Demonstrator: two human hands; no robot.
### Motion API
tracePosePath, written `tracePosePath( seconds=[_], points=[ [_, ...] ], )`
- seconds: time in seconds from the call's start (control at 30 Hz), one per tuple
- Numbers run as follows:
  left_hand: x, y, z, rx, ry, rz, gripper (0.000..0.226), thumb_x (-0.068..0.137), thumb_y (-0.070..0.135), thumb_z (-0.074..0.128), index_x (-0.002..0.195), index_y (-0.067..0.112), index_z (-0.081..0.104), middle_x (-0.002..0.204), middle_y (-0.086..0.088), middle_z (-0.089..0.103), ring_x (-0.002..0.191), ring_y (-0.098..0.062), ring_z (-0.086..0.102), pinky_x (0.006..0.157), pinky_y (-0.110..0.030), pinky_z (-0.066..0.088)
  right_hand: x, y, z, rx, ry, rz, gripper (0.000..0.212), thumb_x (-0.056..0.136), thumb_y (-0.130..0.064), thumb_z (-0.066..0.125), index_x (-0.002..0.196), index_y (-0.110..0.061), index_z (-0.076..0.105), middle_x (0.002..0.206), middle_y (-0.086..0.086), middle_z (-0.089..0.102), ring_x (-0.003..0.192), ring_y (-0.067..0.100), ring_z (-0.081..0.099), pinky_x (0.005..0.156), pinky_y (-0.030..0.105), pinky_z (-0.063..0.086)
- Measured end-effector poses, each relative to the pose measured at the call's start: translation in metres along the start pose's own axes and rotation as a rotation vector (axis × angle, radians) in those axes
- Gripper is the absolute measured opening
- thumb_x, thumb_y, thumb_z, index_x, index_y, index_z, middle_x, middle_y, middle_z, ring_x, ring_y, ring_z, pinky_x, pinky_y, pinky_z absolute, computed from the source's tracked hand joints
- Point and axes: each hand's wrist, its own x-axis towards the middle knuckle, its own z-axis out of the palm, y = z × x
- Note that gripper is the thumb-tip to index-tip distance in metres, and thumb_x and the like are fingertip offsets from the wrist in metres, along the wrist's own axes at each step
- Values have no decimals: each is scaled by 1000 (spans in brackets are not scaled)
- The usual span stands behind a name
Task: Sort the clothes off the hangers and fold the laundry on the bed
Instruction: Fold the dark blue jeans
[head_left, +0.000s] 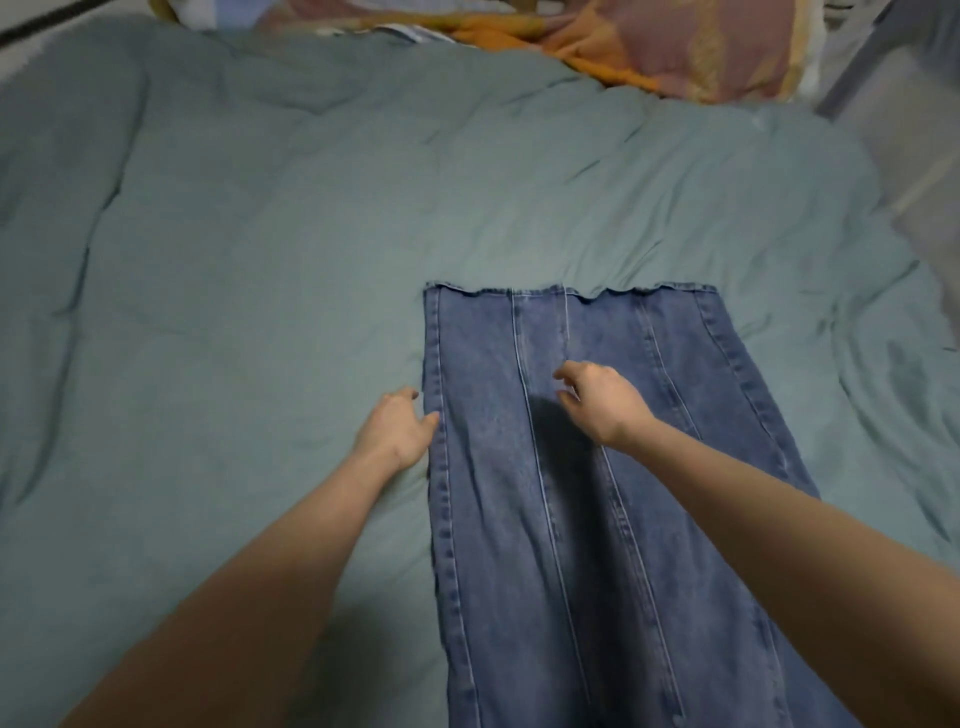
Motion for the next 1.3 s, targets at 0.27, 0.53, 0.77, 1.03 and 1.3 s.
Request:
tracePosePath(
  seconds=[0.27,0.53,0.77,1.03,1.3],
  points=[
    [117,3,18,-257,88,-116,58,96,37,53,141,3,39,138,-18,51,126,-32,49,103,-33,38,101,5,31,-30,65,-28,40,99,-31,45,132,-9,46,132,14,49,123,34,45,99,41,39],
    [177,25,28,-770,38,-165,64,91,40,62,140,7,38,126,-2,53,108,-19,54,94,-28,42,188,-2,52,-17,135,-115,48,96,-33,50,137,-9,41,143,14,42,133,30,37,110,39,29],
    [213,40,2,-1075,24,-50,74,98,19,55,154,28,7,144,-9,46,112,-21,60,90,-35,54,244,-12,54,25,69,-34,60,98,-43,42,148,-15,26,155,9,29,147,24,14,119,41,0],
    [230,64,-33,-983,-61,136,25,96,7,55,120,4,58,56,9,65,39,2,53,39,-12,40,262,8,26,81,-12,20,26,95,-35,55,110,-14,53,117,9,61,114,28,53,96,36,33],
    [235,43,-57,-860,-232,208,16,95,26,57,93,15,69,88,3,68,77,-5,60,70,-14,52,265,24,9,204,-13,-24,25,92,-31,61,90,-15,43,82,3,51,82,21,47,75,30,34]
  ],
)
